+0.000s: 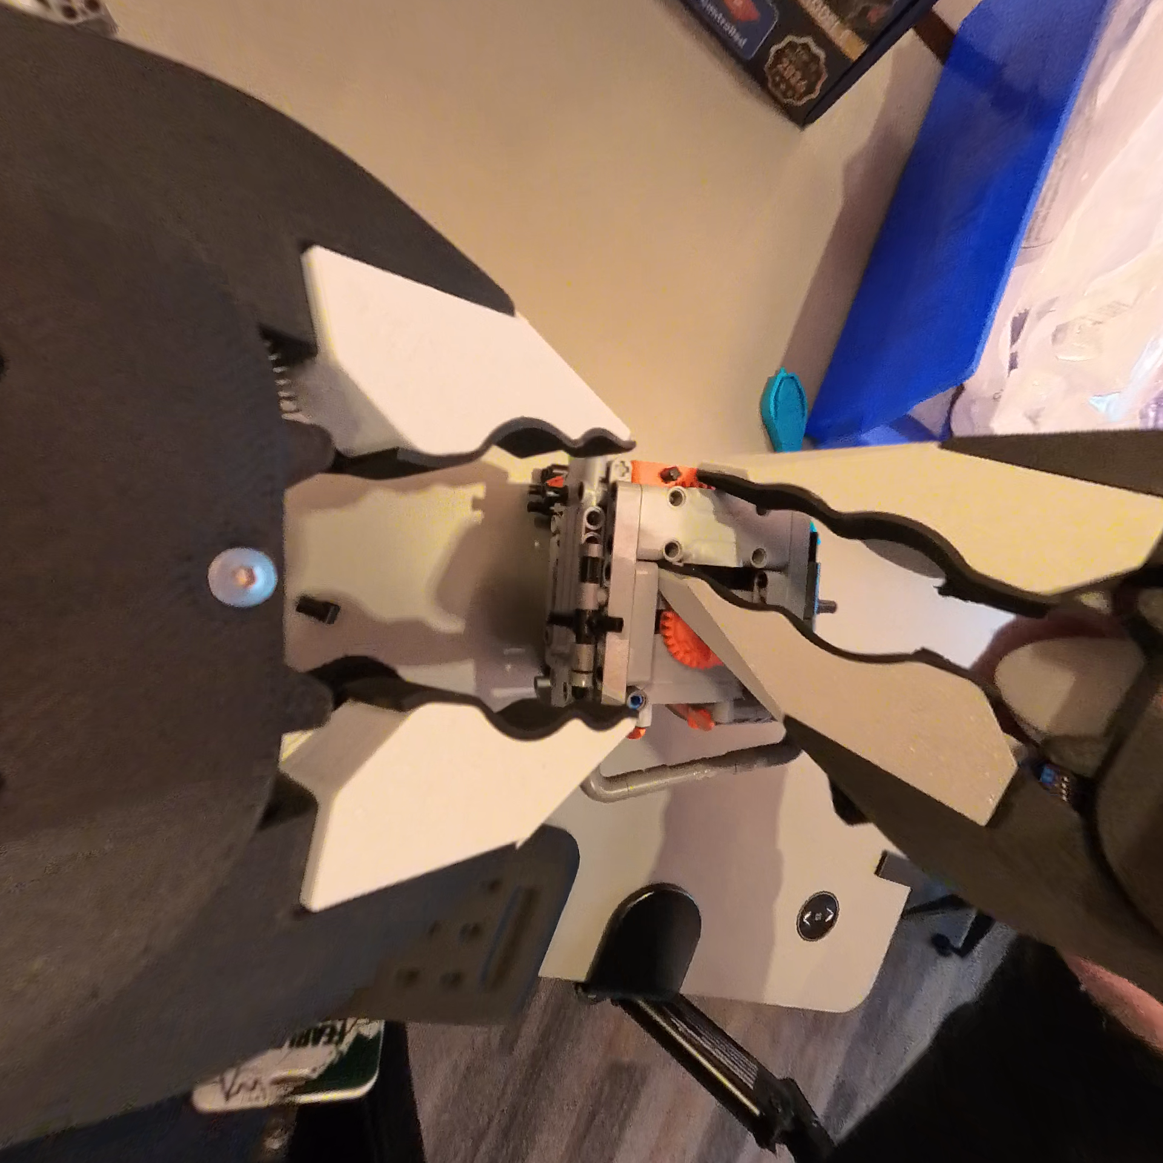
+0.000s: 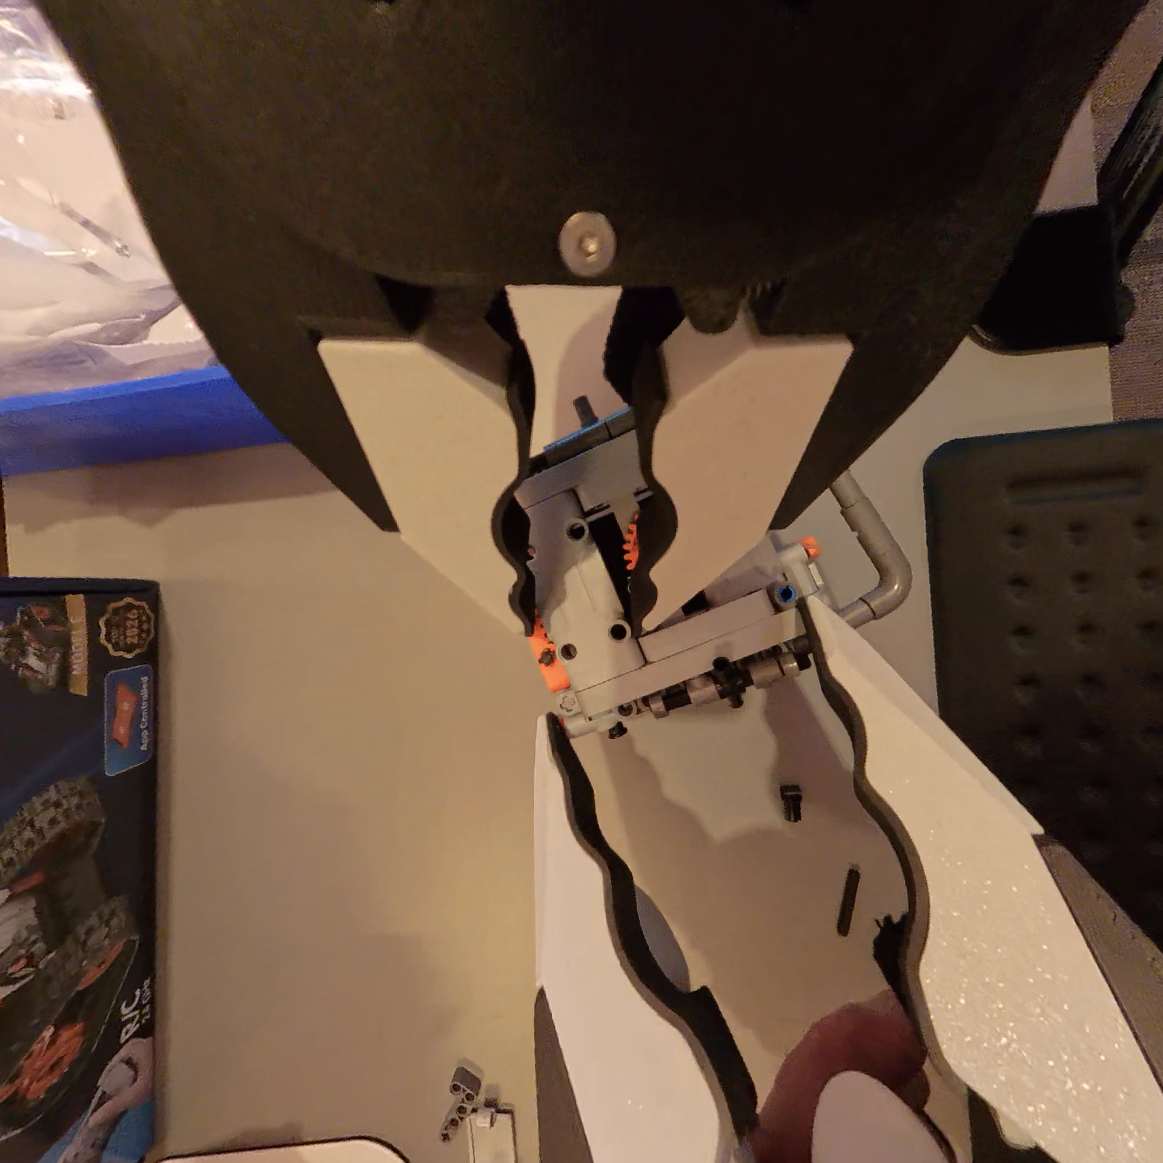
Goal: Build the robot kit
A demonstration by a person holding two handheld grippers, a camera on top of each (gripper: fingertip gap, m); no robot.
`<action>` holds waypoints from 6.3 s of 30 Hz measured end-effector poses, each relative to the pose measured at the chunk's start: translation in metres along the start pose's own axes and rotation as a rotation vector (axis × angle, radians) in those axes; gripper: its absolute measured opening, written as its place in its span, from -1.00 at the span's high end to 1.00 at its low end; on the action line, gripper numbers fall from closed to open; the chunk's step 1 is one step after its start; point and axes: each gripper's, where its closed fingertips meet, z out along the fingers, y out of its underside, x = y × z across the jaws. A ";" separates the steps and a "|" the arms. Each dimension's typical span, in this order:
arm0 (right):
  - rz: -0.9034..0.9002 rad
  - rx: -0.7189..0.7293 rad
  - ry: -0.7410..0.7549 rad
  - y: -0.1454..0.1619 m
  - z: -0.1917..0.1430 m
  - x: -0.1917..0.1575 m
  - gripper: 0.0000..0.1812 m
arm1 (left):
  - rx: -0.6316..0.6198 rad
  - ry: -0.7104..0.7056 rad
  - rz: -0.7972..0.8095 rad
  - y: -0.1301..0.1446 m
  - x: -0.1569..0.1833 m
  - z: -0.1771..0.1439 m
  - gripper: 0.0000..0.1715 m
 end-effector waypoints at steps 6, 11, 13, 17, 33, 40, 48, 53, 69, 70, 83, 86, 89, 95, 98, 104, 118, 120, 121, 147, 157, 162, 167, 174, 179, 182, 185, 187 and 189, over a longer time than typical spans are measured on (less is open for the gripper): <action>0.108 0.015 0.053 -0.003 0.002 0.003 0.72 | -0.063 -0.009 0.092 0.004 0.001 0.002 0.09; 0.100 0.037 0.069 -0.005 0.003 0.001 0.72 | -0.097 0.023 0.142 0.008 -0.001 0.000 0.10; 0.098 0.056 0.066 -0.005 0.003 0.001 0.72 | -0.090 0.037 0.159 0.009 -0.002 -0.001 0.14; 0.098 0.063 0.069 -0.005 0.002 0.000 0.72 | -0.084 0.044 0.165 0.009 -0.002 -0.001 0.14; 0.099 0.082 0.073 -0.002 -0.001 0.002 0.74 | -0.027 -0.002 0.142 0.011 0.006 -0.007 0.45; 0.155 0.088 0.081 -0.007 0.002 -0.004 0.73 | -0.062 0.038 0.157 0.007 0.001 -0.013 0.22; 0.140 0.105 0.064 -0.012 0.004 -0.011 0.73 | -0.134 0.146 0.232 0.015 0.007 -0.006 0.13; 0.117 0.110 0.052 -0.011 0.003 -0.014 0.73 | -0.136 0.145 0.242 0.017 0.009 -0.007 0.13; 0.086 0.147 0.021 -0.014 0.004 -0.021 0.76 | -0.087 0.205 0.297 0.021 0.012 -0.014 0.14; 0.086 0.151 0.021 -0.014 0.004 -0.021 0.76 | -0.085 0.215 0.305 0.021 0.012 -0.014 0.14; 0.094 0.167 0.036 -0.015 0.005 -0.023 0.76 | -0.088 0.247 0.314 0.023 0.012 -0.017 0.14; 0.095 0.171 0.035 -0.015 0.005 -0.023 0.76 | -0.082 0.201 0.296 0.023 0.012 -0.018 0.14; 0.097 0.172 0.037 -0.014 0.004 -0.023 0.76 | -0.072 0.140 0.277 0.023 0.011 -0.019 0.16; 0.132 0.140 0.059 -0.016 0.005 -0.024 0.76 | -0.097 0.163 0.250 0.028 0.012 -0.024 0.23; 0.211 0.130 0.117 -0.019 0.007 -0.019 0.76 | -0.137 0.168 0.264 0.031 0.007 -0.029 0.35; 0.334 0.121 0.212 -0.022 0.010 -0.016 0.75 | -0.106 0.211 0.108 0.016 0.001 -0.046 0.34; 0.503 0.142 0.315 -0.023 0.010 -0.012 0.75 | -0.170 0.027 -0.068 0.021 -0.018 -0.038 0.79; 0.515 0.142 0.323 -0.023 0.010 -0.012 0.76 | -0.174 0.030 -0.077 0.021 -0.017 -0.037 0.75; 0.521 0.142 0.329 -0.023 0.010 -0.012 0.75 | -0.171 0.030 -0.068 0.020 -0.014 -0.036 0.67; 0.502 0.177 0.366 -0.027 0.011 -0.018 0.77 | -0.209 -0.168 0.035 0.025 -0.022 -0.029 0.82; 0.451 0.209 0.422 -0.027 0.009 -0.019 0.77 | -0.138 -0.196 0.044 0.021 -0.023 -0.028 0.83; 0.452 0.213 0.436 -0.027 0.009 -0.018 0.77 | -0.091 -0.216 0.029 0.020 -0.025 -0.029 0.84; 0.456 0.221 0.452 -0.028 0.009 -0.018 0.77 | -0.061 -0.198 -0.001 0.019 -0.026 -0.029 0.84; 0.488 0.262 0.393 -0.031 0.009 -0.020 0.76 | -0.087 -0.112 0.040 0.022 -0.018 -0.037 0.76; 0.471 0.274 0.371 -0.033 0.010 -0.023 0.76 | -0.037 0.019 -0.121 0.030 -0.017 -0.060 0.63; 0.486 0.268 0.384 -0.032 0.010 -0.022 0.76 | -0.060 0.068 -0.226 0.040 -0.015 -0.063 0.74; 0.483 0.267 0.372 -0.034 0.011 -0.025 0.76 | -0.053 0.111 -0.264 0.041 -0.009 -0.063 0.78; 0.475 0.257 0.379 -0.034 0.011 -0.025 0.76 | -0.037 0.114 -0.301 0.042 -0.013 -0.063 0.86; 0.481 0.259 0.377 -0.034 0.011 -0.025 0.76 | -0.016 0.143 -0.344 0.041 -0.015 -0.063 0.93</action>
